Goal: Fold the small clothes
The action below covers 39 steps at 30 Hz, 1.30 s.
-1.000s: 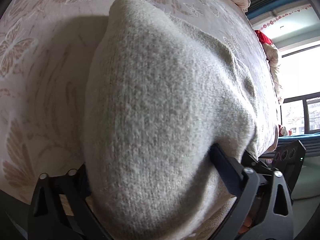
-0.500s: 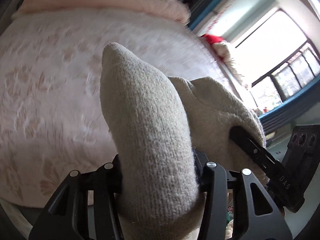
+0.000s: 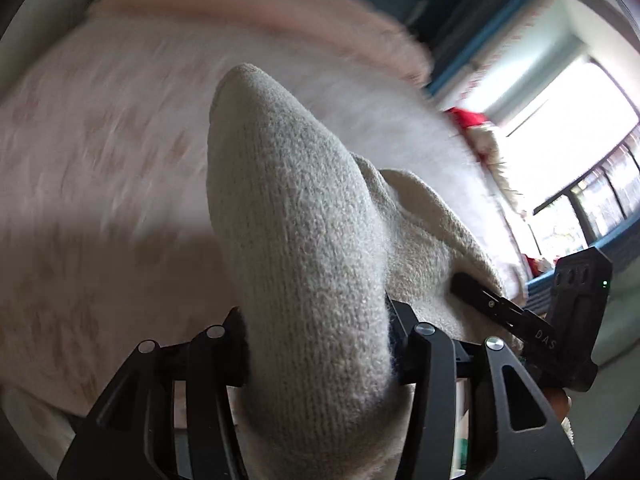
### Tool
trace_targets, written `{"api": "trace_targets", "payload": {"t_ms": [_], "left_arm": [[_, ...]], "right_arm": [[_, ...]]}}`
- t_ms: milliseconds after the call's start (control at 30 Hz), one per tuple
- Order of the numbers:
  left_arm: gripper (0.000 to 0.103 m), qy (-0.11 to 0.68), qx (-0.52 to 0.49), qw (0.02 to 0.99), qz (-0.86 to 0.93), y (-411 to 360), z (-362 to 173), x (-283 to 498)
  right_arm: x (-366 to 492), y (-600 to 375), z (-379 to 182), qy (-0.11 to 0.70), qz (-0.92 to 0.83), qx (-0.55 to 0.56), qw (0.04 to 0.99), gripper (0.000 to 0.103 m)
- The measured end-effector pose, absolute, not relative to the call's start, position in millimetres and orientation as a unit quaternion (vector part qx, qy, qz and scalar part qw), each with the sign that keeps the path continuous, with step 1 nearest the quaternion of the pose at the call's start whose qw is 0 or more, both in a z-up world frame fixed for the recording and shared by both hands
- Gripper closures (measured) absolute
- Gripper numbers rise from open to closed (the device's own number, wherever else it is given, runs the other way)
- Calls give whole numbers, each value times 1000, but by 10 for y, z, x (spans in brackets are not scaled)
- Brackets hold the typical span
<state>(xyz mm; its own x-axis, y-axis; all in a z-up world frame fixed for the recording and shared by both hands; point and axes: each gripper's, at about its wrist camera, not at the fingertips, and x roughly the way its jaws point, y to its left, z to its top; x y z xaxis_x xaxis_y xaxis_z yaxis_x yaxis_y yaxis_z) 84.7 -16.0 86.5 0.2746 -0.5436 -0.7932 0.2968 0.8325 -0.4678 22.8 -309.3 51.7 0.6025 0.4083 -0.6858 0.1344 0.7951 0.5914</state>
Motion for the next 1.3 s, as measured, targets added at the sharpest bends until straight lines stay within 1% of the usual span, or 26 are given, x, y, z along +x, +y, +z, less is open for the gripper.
{"api": "trace_targets", "payload": {"t_ms": [67,100,133,167,200,233,267,333,400,467,500,533,567,600,633,667,733,967,1067,1100,1133,1167,1200,1233,1267,1300], "left_arm": [[55,602,-131,758,-215,59,123,863],[51,604,-149,754,-213,141,-5,836],[47,586,-181,757,-225,267,-73,783],[44,573,-196,761,-233,347,-59,739],[43,568,-194,765,-236,369,-23,719],[40,561,-182,772,-238,372,21,719],[35,557,-174,776,-240,369,42,729],[30,556,-179,775,-240,382,2,771],[27,579,-210,752,-236,417,-174,860],[27,593,-257,725,-239,486,-308,914],[27,596,-272,716,-243,515,-334,948],[28,598,-275,712,-247,507,-366,966],[39,601,-273,706,-257,478,-371,981],[46,606,-267,698,-273,421,-333,992],[52,605,-256,703,-273,389,-276,1007],[58,601,-243,708,-279,349,-189,1027],[60,585,-213,723,-299,269,108,1038],[60,459,-172,774,-401,374,1684,1034],[57,406,-156,796,-421,583,2264,1014],[55,401,-154,800,-418,621,2322,1042],[49,398,-150,807,-409,708,2361,1084],[38,398,-144,815,-395,783,2320,1132],[28,401,-133,827,-371,858,2187,1185],[8,403,-122,840,-341,911,2028,1256],[5,410,-113,849,-314,995,1819,1330],[5,429,-98,850,-288,1110,1524,1411]], "right_arm": [[312,-2872,-7,499,62,273,820,70],[279,-2797,-93,500,49,251,827,61],[198,-2777,-50,476,36,237,846,52],[146,-2780,25,461,30,224,858,46],[122,-2786,93,455,23,206,866,39],[120,-2813,142,454,17,188,871,33],[144,-2858,144,459,18,180,870,31],[234,-2929,18,485,32,200,851,21],[340,-3057,-241,507,61,284,811,17],[369,-3152,-368,502,77,359,783,16],[376,-3167,-387,494,87,380,777,31],[395,-3161,-414,491,112,401,766,56],[434,-3163,-428,494,121,425,749,57],[462,-3169,-399,496,114,428,746,65],[476,-3166,-321,496,112,421,751,70],[474,-3161,-177,488,114,413,761,71],[400,-3110,182,460,127,405,780,75],[57,-2765,2256,317,145,269,898,75],[-16,-2564,2794,273,147,227,923,71],[4,-2496,2867,267,152,222,925,66],[43,-2461,2860,265,157,220,926,58],[131,-2419,2768,266,157,217,926,54],[245,-2391,2595,272,153,213,926,42],[384,-2383,2343,285,142,208,925,33],[522,-2341,2107,306,120,198,923,33],[614,-2362,1800,340,94,192,916,34]]}}
